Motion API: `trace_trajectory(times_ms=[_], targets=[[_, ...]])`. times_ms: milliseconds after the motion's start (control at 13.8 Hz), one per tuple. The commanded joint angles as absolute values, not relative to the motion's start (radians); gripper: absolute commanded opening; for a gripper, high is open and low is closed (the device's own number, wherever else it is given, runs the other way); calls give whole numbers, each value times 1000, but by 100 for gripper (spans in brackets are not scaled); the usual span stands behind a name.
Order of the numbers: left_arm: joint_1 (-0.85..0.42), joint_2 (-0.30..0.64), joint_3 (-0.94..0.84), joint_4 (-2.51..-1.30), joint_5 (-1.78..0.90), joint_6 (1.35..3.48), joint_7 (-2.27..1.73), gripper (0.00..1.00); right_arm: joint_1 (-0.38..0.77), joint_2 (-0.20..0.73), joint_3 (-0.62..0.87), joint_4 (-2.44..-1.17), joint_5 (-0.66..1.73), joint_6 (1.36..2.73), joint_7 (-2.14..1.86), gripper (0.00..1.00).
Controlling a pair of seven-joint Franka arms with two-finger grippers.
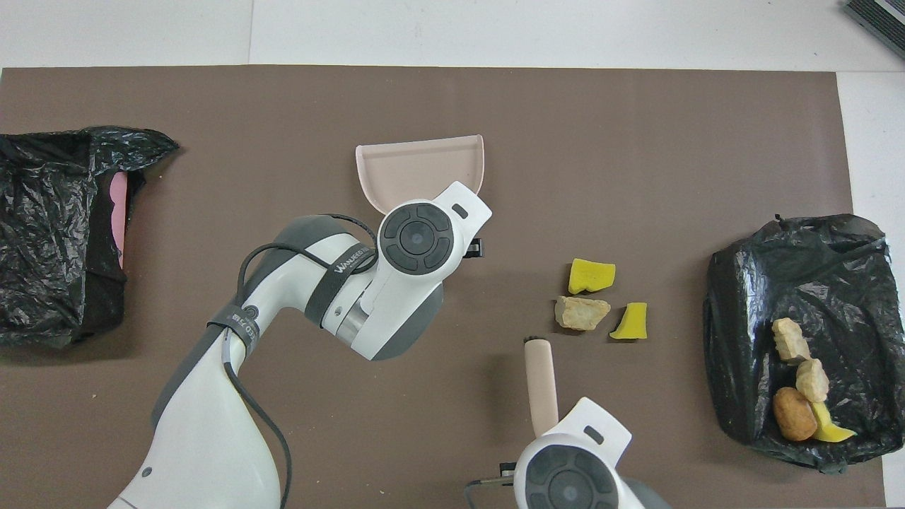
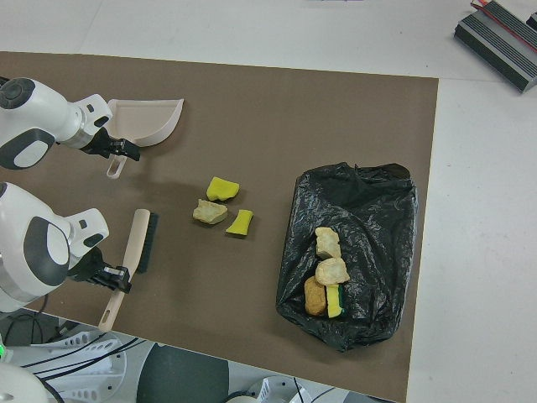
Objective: Sweep and dump trash in bin
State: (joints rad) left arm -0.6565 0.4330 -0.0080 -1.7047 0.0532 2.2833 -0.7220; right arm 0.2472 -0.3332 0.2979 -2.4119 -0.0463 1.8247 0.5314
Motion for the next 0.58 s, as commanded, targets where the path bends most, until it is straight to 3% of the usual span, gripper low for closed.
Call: trace_trajectory(times_ms=[0,72,145,217,361,506], targets=[[-640,437,-11,-1709,63,2299,-739,86,140,-324,313,-2430,-159,1885,464,0],[-635,437,-11,-1707,63,2299,-730,70,88,-315,313,-2436,-167,1920,410,0],[-634,437,-9,-1707,63,2299,-729,47,10,-314,313,-2460,-182,1966,320,0],[-632,437,-9,-1707,63,2298,-727,35,-59,-310,314,-2477,-186,2008,234,0],[-632,437,-9,-1707,64,2290,-713,30,-113,-284,314,-2480,-190,2019,129,0],[-632,433,-8,-1707,64,2273,-660,15,-121,-230,314,-2480,-199,2028,117,0]])
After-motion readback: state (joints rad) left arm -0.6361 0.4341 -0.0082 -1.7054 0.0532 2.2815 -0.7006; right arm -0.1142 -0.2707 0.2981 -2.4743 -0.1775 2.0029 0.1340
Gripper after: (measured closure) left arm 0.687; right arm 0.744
